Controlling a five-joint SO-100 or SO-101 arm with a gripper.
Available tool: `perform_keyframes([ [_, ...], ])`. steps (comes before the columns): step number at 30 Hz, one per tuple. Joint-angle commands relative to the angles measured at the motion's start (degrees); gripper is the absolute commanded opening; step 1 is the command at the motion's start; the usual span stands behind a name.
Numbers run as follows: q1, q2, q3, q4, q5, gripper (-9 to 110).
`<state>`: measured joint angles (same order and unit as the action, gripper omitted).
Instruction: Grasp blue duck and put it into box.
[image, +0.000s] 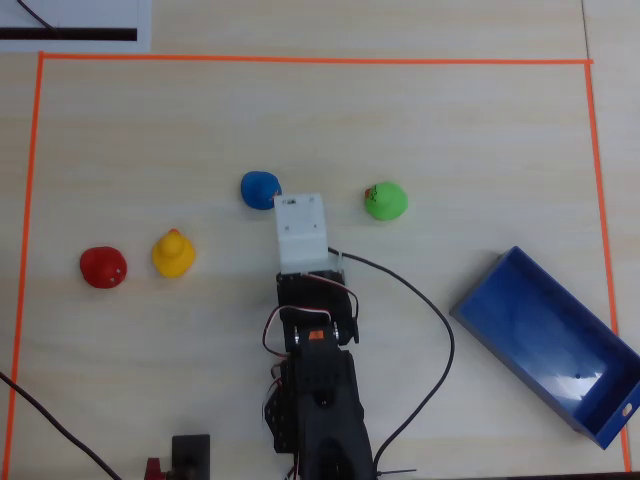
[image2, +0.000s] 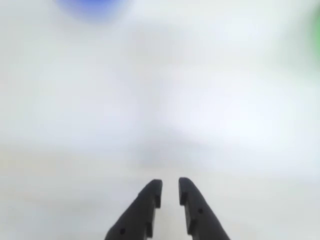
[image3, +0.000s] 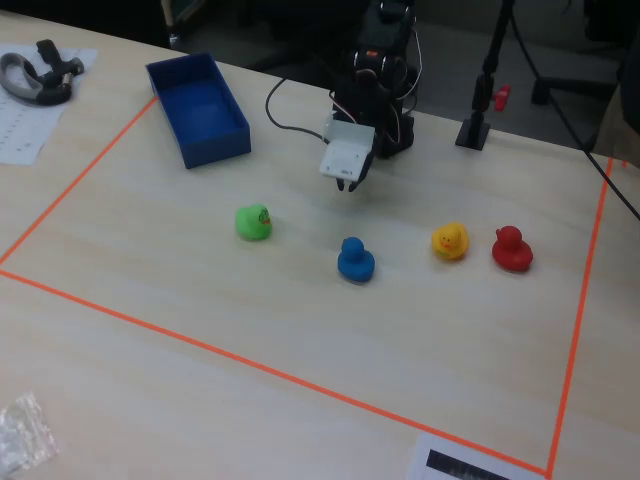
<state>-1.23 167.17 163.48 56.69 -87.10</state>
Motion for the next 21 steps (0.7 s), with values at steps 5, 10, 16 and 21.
perform_keyframes([
  [5, 1.1, -34.7, -30.8, -6.8, -0.1, 44],
  [10, 1.0, -46.3, -35.8, -13.3, -1.6, 52],
  [16, -0.8, -56.6, -37.2, -23.5, -1.9, 53],
  [21, -1.6, -62.5, -37.0, -29.0, -1.5, 53],
])
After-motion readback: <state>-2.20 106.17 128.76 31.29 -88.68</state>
